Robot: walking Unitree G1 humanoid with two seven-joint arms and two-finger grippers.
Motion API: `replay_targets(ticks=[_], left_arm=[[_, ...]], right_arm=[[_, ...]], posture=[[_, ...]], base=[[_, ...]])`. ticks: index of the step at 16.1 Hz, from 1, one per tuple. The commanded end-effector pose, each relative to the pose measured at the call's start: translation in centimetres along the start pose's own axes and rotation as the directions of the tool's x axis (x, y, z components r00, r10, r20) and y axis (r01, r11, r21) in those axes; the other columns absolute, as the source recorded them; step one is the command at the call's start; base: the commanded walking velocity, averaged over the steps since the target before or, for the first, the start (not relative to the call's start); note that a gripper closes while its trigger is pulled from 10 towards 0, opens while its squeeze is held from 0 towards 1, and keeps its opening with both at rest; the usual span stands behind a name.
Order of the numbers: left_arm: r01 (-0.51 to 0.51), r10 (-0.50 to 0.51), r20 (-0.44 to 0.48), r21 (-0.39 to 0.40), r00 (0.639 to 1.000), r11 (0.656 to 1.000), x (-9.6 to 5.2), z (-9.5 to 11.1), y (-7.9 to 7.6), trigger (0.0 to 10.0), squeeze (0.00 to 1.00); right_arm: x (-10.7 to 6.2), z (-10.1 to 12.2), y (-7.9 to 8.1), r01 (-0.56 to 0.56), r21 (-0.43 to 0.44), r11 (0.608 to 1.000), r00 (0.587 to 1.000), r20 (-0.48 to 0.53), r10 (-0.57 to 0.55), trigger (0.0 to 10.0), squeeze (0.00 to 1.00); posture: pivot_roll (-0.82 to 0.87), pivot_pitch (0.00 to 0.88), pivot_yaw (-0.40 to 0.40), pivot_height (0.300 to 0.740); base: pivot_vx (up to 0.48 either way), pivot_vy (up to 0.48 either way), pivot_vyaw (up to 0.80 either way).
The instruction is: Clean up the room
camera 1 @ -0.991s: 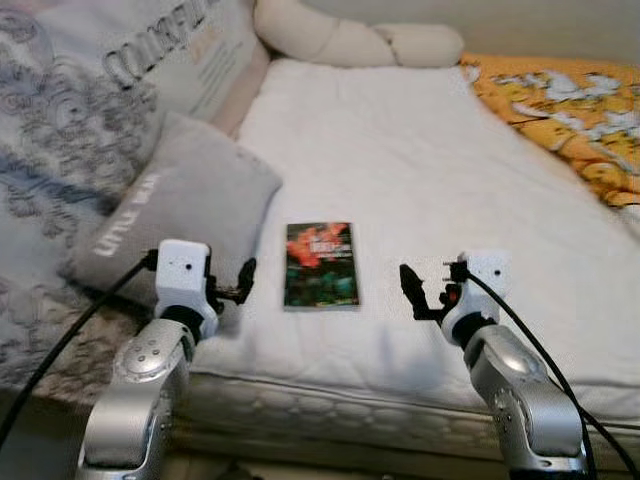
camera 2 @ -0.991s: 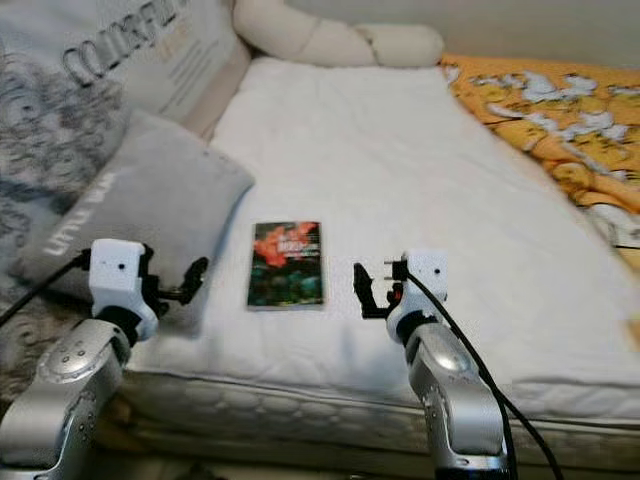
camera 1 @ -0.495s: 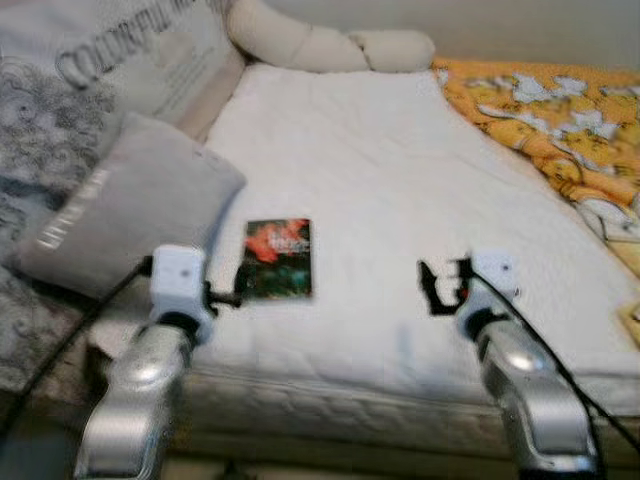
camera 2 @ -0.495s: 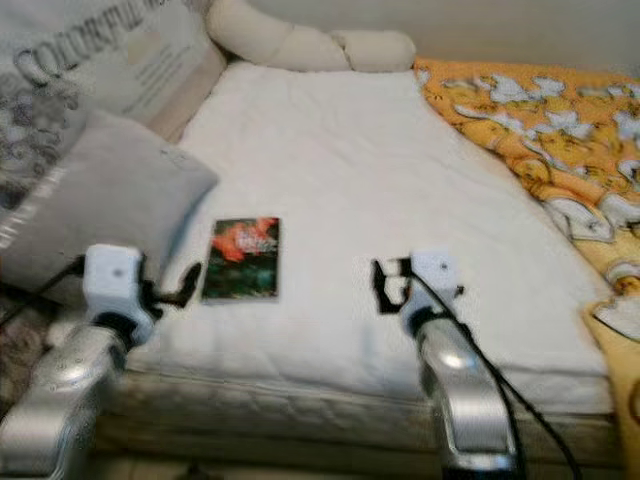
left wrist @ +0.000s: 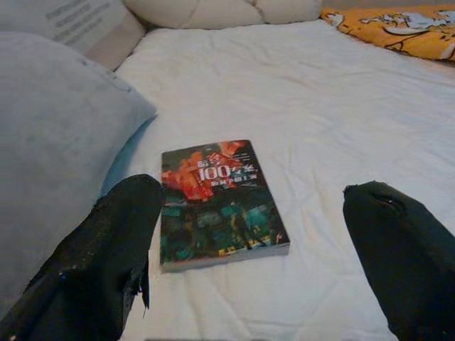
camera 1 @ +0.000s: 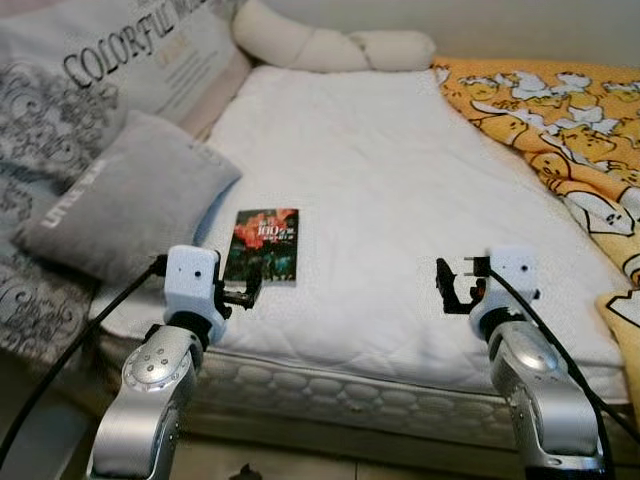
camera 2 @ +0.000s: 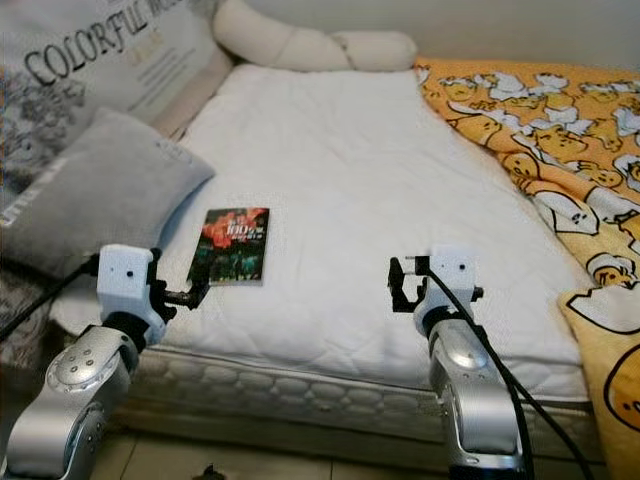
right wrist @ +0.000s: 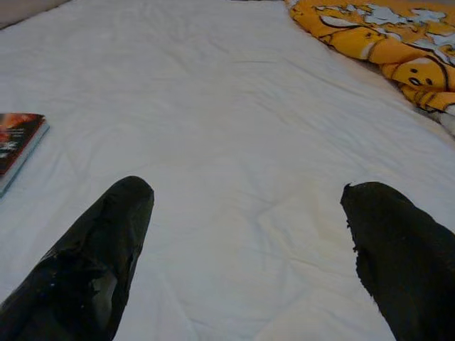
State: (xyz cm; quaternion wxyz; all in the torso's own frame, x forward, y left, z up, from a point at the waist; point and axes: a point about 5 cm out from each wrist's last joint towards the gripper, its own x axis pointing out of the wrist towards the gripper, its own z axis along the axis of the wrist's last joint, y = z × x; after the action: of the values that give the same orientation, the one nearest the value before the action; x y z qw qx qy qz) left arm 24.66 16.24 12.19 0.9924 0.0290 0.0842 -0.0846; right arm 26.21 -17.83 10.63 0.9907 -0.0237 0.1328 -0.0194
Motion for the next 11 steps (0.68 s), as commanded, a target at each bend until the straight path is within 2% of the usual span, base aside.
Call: replay_targets(ticks=[1, 6, 11], left_arm=[[0.000, 0.000, 0.006, 0.016, 1.000, 1.000, 0.06, 0.08, 0.24, 10.0, 0.85], [-0.023, 0.022, 0.026, 0.032, 0.999, 0.999, -0.06, 0.21, 0.58, 10.0, 0.85], [-0.029, 0.028, 0.025, 0.040, 0.999, 0.999, -0.04, 0.32, 0.65, 10.0, 0.80]], right_arm=[[0.17, 0.32, 0.30, -0.013, 0.001, 1.000, 1.000, 0.003, 0.013, 10.0, 0.00], [0.09, 0.46, 0.17, -0.031, -0.008, 0.999, 1.000, 0.000, 0.031, 10.0, 0.00], [0.26, 0.59, 0.70, -0.059, -0.028, 0.998, 0.998, 0.003, 0.059, 10.0, 0.00]], posture=[[-0.01, 0.000, -0.005, 0.740], [0.00, 0.000, -0.021, 0.740], [0.01, 0.000, -0.028, 0.740]], base=[[0.000, 0.000, 0.00], [0.000, 0.000, 0.00], [0.000, -0.412, 0.00]])
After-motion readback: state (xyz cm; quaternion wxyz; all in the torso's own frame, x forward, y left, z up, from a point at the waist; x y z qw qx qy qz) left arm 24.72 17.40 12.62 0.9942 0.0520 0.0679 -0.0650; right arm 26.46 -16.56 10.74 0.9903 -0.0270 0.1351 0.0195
